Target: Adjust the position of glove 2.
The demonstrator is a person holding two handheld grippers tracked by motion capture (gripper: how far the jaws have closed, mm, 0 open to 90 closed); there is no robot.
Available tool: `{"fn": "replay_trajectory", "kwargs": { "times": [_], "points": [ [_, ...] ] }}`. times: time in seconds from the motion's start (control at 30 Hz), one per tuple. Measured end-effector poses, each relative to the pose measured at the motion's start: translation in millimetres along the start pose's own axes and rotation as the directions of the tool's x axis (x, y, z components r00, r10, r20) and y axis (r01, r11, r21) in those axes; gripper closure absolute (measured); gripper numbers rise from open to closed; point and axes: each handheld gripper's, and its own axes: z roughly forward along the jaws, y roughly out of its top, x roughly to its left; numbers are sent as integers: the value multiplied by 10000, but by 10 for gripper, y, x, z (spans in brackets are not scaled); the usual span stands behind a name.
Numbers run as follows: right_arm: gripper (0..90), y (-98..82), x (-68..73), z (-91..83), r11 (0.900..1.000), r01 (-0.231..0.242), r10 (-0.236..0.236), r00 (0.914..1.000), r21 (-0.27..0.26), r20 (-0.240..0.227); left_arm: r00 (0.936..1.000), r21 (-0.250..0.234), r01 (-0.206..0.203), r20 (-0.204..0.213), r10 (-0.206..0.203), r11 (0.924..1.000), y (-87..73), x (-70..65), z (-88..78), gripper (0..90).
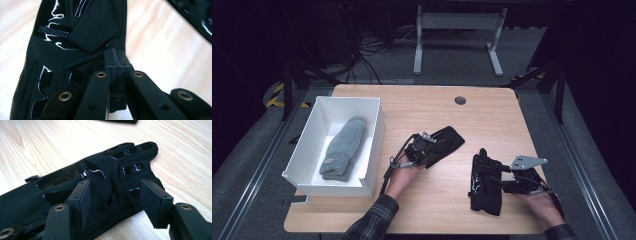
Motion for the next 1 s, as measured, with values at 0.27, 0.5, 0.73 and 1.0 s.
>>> {"fn": "replay_trajectory", "kwargs": {
  "times": [0.27, 0.5, 0.73, 1.0],
  "points": [
    [438, 1, -1, -11, 10000, -10, 10, 10000, -32, 85, 9990, 355, -426, 108, 422, 9985, -249, -234, -210, 900],
    [438, 5, 11, 3, 10000, -6, 6, 10000, 11, 61, 9979, -100, -547, 340, 550, 9985, -35, -292, -188, 900],
    [437, -7, -4, -19, 10000, -41, 42, 10000, -53, 84, 9963, -184, -715, 467, 723, 9973, 409, -353, 165, 900],
    [438, -12, -14, -30, 9999, -48, 48, 10000, -95, 72, 9969, 158, -623, 485, 615, 9979, 580, -320, 440, 900]
  ]
}}
